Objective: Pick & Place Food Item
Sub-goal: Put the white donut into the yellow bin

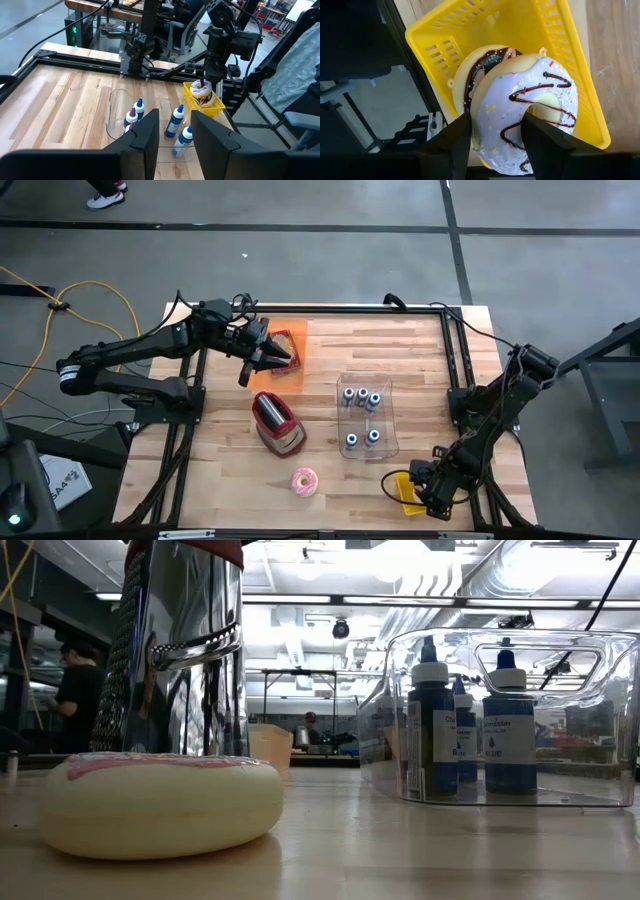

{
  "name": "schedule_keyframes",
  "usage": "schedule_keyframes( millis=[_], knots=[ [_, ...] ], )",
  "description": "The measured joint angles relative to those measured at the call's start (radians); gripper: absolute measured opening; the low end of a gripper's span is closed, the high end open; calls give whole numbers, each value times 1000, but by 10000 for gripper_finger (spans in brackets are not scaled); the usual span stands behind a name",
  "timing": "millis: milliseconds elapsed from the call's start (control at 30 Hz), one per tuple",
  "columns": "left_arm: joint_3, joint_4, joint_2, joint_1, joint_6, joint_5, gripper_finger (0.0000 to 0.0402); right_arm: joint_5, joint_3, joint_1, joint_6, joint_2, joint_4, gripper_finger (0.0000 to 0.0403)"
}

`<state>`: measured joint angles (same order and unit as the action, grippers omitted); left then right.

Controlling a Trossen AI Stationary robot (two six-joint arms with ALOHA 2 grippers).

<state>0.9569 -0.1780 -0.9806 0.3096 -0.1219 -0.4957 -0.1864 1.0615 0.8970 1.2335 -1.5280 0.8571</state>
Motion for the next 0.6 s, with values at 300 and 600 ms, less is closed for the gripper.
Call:
schedule_keyframes(
  millis=[300,600],
  knots=[
    [0,0,0,0,0,0,108,57,0,0,53,0,0,170],
    [0,0,0,0,-1,0,108,37,0,0,55,0,-1,194]
  ],
)
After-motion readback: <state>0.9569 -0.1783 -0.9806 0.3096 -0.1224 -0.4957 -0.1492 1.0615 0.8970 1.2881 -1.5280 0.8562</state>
